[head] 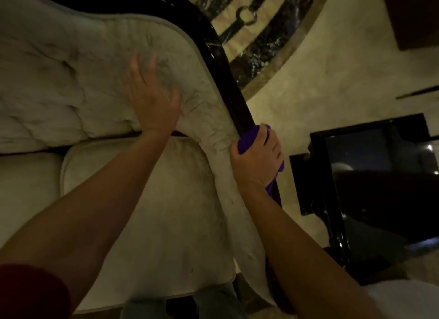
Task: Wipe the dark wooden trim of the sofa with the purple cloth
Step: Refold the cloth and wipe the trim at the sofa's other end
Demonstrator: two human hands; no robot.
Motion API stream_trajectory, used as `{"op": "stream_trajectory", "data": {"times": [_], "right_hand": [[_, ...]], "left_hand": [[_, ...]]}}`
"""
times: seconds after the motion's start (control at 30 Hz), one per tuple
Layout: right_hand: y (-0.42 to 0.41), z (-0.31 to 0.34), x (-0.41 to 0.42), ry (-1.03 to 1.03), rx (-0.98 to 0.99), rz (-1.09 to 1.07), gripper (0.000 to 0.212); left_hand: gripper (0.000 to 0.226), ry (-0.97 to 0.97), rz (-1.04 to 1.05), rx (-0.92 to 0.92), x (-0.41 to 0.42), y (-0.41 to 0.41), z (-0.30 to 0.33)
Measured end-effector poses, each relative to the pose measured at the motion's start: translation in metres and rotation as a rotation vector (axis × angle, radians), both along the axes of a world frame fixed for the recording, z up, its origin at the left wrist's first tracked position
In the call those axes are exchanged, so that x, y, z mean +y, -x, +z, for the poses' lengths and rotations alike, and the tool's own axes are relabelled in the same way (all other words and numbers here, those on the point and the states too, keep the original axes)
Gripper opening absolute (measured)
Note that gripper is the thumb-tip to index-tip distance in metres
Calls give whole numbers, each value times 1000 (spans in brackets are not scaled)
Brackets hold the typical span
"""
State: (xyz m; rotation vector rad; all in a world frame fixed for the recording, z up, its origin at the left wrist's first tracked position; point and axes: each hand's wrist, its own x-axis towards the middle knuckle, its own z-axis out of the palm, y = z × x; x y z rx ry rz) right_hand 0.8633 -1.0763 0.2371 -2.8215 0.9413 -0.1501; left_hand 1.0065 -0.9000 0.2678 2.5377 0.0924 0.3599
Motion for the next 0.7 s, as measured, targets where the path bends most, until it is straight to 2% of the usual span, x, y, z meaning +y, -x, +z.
{"op": "stream_trajectory", "data": {"times": [0.1,0.2,0.33,0.53,0.6,0.7], "right_hand": [[-9,-2,1,0,-10,55,79],[-17,-5,1,-5,-28,57,77],[-43,-5,5,-30,-64,64,74],[-68,-9,10,-55,-132,55,72],[-81,-7,12,-87,-157,59,72],[-107,1,18,-145,-205,98,72]], "left_hand": [[62,-24,42,-42,22,-25,13],[67,-33,89,5,48,-42,15],[76,-264,11,119,59,-49,3],[82,-395,-53,178,61,-51,-2],[74,-446,-48,152,67,-60,5],[48,-463,-32,36,83,-85,21]]}}
